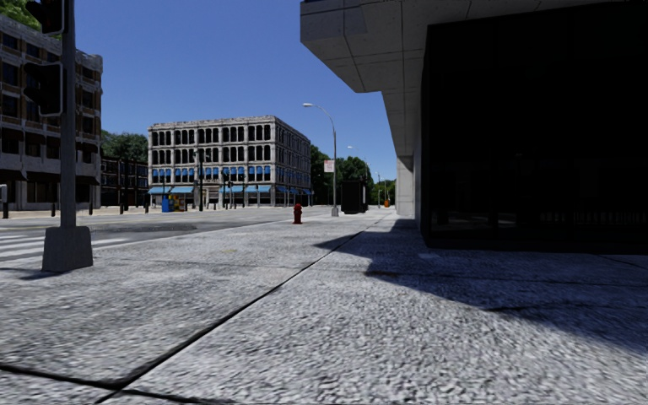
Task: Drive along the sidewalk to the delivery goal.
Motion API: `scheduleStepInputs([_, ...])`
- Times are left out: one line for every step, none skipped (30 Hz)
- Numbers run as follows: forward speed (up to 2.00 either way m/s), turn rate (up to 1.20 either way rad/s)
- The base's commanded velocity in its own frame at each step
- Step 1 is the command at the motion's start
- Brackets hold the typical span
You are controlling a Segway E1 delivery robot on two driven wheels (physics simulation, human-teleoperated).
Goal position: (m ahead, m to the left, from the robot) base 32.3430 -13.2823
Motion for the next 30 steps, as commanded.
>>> scheduleStepInputs([2.0, 0.0])
scheduleStepInputs([2.0, 0.0])
scheduleStepInputs([2.0, 0.0])
scheduleStepInputs([2.0, 0.0])
scheduleStepInputs([2.0, 0.0])
scheduleStepInputs([2.0, 0.0])
scheduleStepInputs([2.0, 0.0])
scheduleStepInputs([2.0, 0.0])
scheduleStepInputs([2.0, 0.0])
scheduleStepInputs([2.0, 0.0])
scheduleStepInputs([2.0, 0.0])
scheduleStepInputs([2.0, 0.0])
scheduleStepInputs([2.0, 0.0])
scheduleStepInputs([2.0, 0.0])
scheduleStepInputs([2.0, 0.0])
scheduleStepInputs([2.0, 0.0])
scheduleStepInputs([2.0, 0.0])
scheduleStepInputs([2.0, 0.0])
scheduleStepInputs([2.0, 0.0])
scheduleStepInputs([2.0, 0.0])
scheduleStepInputs([2.0, 0.0])
scheduleStepInputs([2.0, 0.0])
scheduleStepInputs([2.0, 0.0])
scheduleStepInputs([2.0, 0.0])
scheduleStepInputs([2.0, 0.0])
scheduleStepInputs([2.0, 0.0])
scheduleStepInputs([2.0, 0.0])
scheduleStepInputs([2.0, 0.0])
scheduleStepInputs([2.0, 0.0])
scheduleStepInputs([2.0, 0.0])
